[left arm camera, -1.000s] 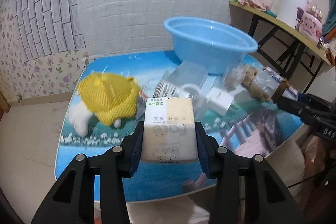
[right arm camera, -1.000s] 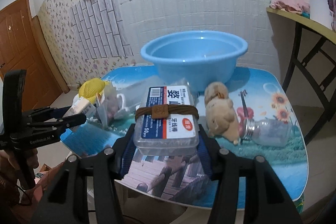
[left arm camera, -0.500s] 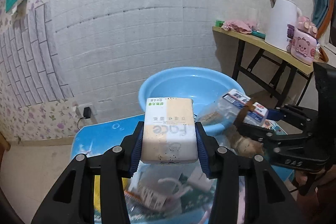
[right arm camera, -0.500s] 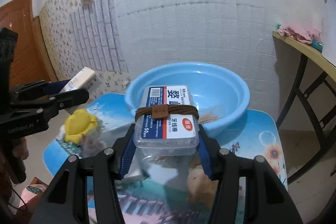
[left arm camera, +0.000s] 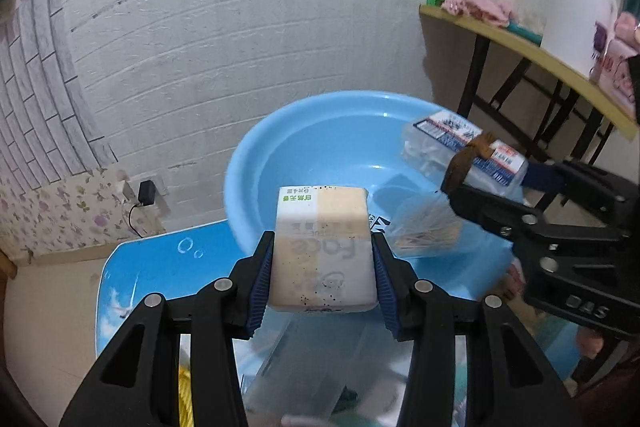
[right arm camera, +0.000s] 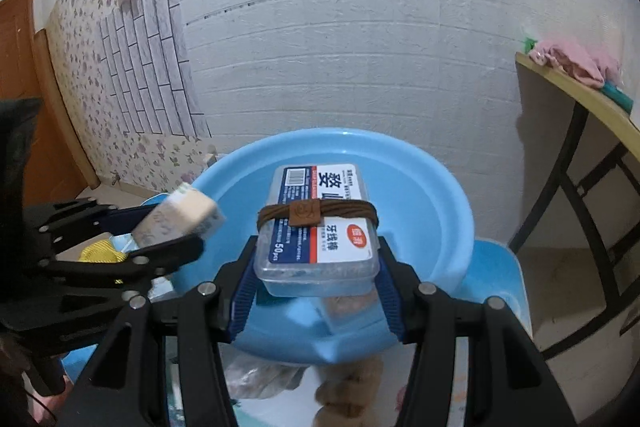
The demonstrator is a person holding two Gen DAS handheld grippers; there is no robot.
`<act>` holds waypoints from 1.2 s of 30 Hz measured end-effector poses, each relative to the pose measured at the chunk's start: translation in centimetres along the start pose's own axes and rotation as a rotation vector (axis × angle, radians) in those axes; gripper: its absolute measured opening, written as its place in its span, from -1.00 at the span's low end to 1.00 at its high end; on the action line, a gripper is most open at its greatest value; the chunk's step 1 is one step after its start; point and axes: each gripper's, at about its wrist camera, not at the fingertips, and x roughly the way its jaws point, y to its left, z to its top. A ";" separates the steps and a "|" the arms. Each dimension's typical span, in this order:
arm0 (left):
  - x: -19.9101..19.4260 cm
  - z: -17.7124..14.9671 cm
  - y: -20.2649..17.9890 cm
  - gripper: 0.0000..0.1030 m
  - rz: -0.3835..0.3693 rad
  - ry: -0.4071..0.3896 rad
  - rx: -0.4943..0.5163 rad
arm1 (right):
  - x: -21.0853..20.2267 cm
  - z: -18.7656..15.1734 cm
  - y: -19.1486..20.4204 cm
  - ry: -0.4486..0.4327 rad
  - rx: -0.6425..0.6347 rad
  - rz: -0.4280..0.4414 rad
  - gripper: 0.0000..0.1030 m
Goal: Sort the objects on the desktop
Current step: 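Lower the tissue pack into the basin with left tool while right tool releases the strapped box there, then withdraw left tool from the basin while right tool moves toward the plush toy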
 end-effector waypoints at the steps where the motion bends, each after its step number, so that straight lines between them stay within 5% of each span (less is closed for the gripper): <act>1: 0.3 0.1 -0.1 -0.10 0.005 0.005 0.003 | 0.2 -0.2 -0.3 0.005 -0.005 -0.006 0.03; 5: 0.8 0.3 -0.5 0.00 0.026 0.014 -0.003 | 0.6 -0.9 -1.2 0.022 0.004 -0.009 0.06; 10: 0.1 -0.1 -1.3 0.39 0.040 0.005 -0.003 | 0.4 -1.2 -2.1 0.019 0.052 0.037 0.16; 15: -1.2 -0.4 -1.0 0.64 0.059 0.014 -0.024 | -0.4 -1.3 -2.1 0.058 0.072 -0.007 0.17; 25: -4.6 -3.2 -0.3 0.90 0.073 0.015 -0.107 | -3.9 -2.5 -0.7 0.097 0.057 -0.051 0.17; 32: -8.1 -5.3 1.3 0.99 0.037 -0.034 -0.200 | -10.2 -3.4 1.4 -0.125 0.057 0.013 0.17; 36: -9.2 -6.9 2.4 0.99 0.048 -0.043 -0.249 | -11.1 -3.3 2.8 -0.146 0.034 -0.082 0.18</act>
